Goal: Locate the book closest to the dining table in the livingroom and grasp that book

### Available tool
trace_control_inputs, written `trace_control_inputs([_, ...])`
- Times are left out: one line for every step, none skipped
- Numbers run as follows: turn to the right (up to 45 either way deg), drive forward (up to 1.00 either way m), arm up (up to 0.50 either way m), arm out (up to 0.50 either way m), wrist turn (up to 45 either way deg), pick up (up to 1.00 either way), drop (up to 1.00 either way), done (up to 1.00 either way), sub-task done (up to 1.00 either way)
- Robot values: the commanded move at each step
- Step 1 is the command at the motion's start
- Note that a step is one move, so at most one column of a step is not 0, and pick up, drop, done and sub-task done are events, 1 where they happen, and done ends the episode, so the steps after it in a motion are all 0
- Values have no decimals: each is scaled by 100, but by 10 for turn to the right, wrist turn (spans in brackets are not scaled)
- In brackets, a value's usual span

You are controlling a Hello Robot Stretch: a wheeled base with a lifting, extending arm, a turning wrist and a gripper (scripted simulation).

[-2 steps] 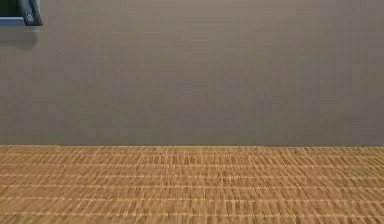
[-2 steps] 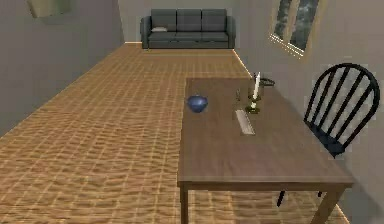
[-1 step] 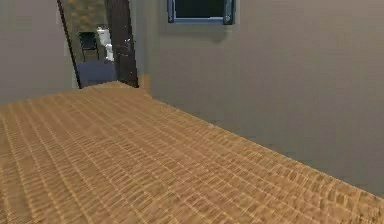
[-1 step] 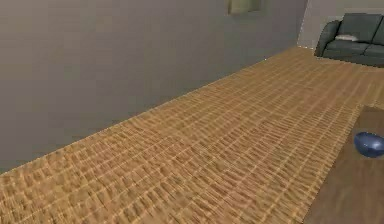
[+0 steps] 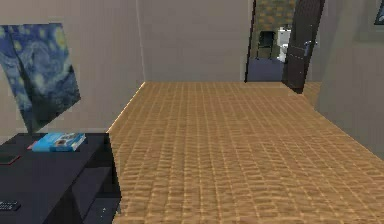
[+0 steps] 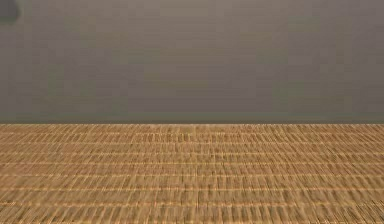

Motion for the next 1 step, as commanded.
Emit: trace_control_inputs([0,15,0,0,0,0,0,0,0])
